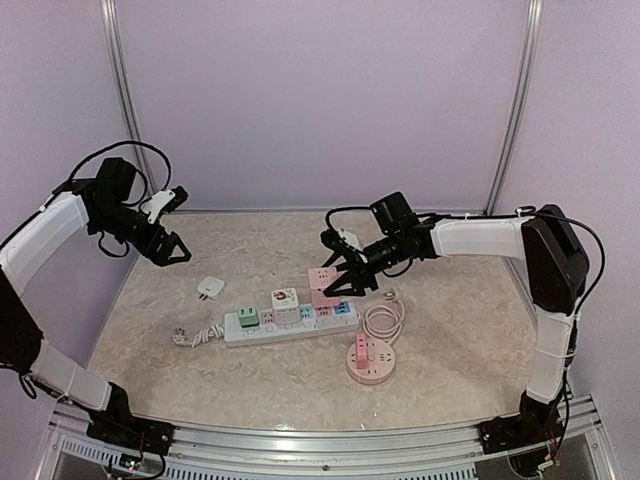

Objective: Insert the plug

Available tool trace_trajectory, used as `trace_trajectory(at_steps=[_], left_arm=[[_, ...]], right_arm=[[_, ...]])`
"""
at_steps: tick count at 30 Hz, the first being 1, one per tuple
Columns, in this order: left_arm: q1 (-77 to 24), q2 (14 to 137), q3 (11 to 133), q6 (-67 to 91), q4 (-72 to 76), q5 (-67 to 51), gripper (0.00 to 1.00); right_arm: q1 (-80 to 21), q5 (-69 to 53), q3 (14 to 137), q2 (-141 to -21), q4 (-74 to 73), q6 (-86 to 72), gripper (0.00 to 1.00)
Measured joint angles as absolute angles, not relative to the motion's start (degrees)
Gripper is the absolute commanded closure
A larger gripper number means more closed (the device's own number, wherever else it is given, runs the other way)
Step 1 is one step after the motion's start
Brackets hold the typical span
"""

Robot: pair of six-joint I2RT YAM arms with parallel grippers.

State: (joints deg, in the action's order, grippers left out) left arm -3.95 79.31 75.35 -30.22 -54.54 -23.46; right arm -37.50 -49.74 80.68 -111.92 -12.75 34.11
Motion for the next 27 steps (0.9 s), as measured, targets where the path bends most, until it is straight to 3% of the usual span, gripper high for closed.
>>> trace_trajectory(at_steps=[27], left_arm=[[-0.71,83.37,75.31,-33.12,-55.57,-23.57,0.01]], right_arm=[[-34.04,-56.14,84.79,-120.14,-16.21,43.68,1.0]])
